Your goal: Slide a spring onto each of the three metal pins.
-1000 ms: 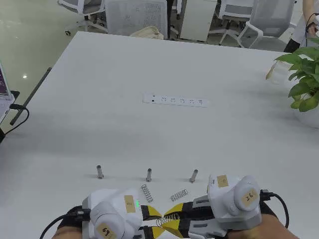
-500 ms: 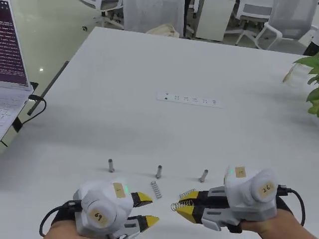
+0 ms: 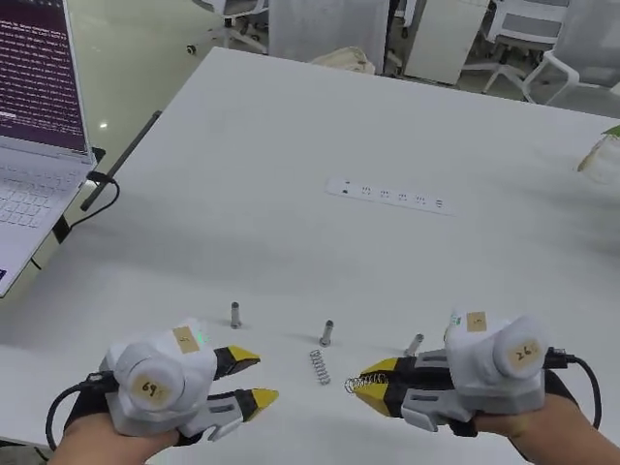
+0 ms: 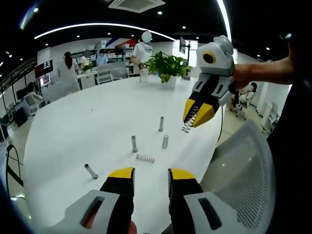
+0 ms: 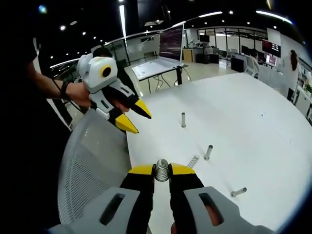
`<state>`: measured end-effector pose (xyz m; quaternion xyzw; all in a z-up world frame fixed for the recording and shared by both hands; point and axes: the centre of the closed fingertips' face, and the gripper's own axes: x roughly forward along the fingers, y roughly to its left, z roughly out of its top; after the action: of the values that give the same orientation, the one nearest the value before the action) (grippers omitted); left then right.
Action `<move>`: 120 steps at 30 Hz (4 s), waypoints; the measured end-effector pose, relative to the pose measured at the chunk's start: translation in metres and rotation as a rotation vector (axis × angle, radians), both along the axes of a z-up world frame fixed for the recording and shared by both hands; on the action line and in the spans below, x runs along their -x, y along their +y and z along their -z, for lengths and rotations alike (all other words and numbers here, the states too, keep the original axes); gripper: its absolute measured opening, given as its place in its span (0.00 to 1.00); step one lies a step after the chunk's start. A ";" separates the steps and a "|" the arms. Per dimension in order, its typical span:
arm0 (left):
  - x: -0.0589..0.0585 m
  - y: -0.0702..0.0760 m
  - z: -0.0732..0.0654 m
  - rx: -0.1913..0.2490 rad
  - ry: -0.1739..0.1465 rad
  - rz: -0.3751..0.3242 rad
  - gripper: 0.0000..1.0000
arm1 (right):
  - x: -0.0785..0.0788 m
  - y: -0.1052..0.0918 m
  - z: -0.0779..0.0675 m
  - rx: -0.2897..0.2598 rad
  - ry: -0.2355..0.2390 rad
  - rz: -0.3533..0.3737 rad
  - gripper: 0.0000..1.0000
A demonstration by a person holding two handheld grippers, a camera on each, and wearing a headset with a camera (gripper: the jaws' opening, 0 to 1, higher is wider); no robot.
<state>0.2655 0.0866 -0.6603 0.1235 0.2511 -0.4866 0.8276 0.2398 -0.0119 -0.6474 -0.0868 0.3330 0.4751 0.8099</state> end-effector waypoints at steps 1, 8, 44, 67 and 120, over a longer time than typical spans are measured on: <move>-0.001 0.003 0.000 0.001 0.001 -0.009 0.22 | -0.001 0.001 0.000 0.003 0.000 -0.003 0.09; -0.009 0.023 0.002 0.008 0.009 -0.069 0.25 | -0.010 0.003 0.001 0.023 -0.003 -0.017 0.09; -0.038 0.085 0.007 0.028 0.021 -0.233 0.39 | -0.069 0.037 0.010 0.135 0.005 -0.105 0.09; -0.036 0.098 0.015 0.038 0.054 -0.284 0.53 | -0.109 0.084 0.020 0.179 -0.017 -0.183 0.09; -0.034 0.111 0.026 0.042 0.092 -0.294 0.57 | -0.149 0.133 0.066 0.345 -0.031 -0.329 0.09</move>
<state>0.2990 0.1980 -0.6863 0.0458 0.2940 -0.3704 0.8800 0.3891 0.1210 -0.7129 -0.2841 0.3782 0.5354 0.6998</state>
